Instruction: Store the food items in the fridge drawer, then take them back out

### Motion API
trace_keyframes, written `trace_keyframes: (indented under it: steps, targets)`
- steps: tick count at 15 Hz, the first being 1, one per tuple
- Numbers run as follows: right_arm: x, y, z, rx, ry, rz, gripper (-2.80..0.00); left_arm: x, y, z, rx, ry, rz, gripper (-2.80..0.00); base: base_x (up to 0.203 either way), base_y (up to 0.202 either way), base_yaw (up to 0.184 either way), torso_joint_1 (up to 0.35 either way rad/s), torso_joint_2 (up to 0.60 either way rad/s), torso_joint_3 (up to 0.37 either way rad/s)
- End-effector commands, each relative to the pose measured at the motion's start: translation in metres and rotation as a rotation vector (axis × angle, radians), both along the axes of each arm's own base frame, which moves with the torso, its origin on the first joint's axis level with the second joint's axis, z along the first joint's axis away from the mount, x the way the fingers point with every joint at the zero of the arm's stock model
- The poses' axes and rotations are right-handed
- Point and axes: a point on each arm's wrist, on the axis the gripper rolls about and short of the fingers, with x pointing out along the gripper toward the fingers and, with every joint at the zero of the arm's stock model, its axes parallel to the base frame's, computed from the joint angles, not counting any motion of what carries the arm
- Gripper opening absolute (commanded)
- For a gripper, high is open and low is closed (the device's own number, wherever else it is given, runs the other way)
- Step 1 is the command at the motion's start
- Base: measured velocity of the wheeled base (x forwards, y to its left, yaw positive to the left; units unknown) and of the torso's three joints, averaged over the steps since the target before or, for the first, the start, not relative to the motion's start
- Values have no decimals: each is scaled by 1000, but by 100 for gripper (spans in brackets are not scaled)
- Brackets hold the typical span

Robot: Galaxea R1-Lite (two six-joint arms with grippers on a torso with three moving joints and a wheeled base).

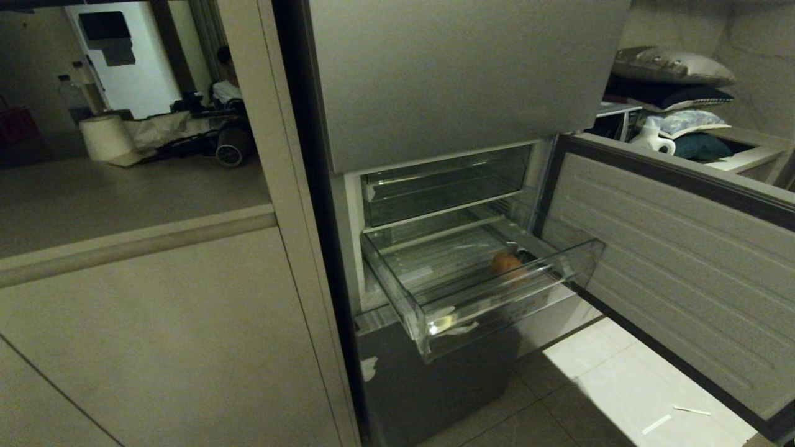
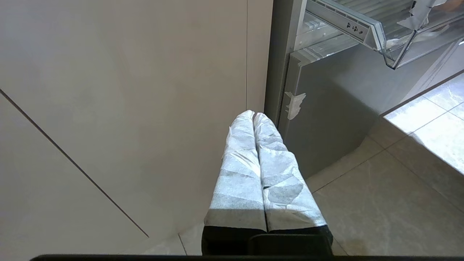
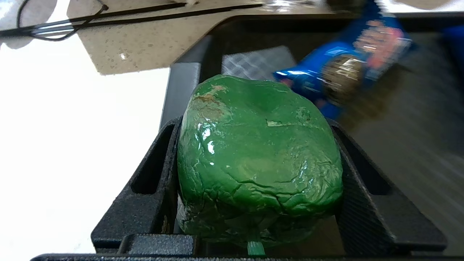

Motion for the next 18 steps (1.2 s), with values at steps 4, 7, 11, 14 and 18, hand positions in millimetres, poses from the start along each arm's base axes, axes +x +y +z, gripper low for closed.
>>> trace_keyframes:
  steps: [4, 7, 11, 14, 18]
  targets:
    - [-11, 34, 103, -192, -83, -32, -280, 0, 0, 0, 0, 2, 0, -280, 0, 0, 0, 0, 0, 0]
    - [-11, 72, 191, -385, -198, -30, -280, 0, 0, 0, 0, 2, 0, -280, 0, 0, 0, 0, 0, 0]
    - [17, 150, 284, -629, -319, 105, -280, 0, 0, 0, 0, 2, 0, -280, 0, 0, 0, 0, 0, 0]
    - [60, 213, 316, -649, -504, 331, -280, 0, 0, 0, 0, 2, 0, -280, 0, 0, 0, 0, 0, 0]
    - [118, 304, 316, -532, -667, 717, -280, 0, 0, 0, 0, 2, 0, -280, 0, 0, 0, 0, 0, 0]
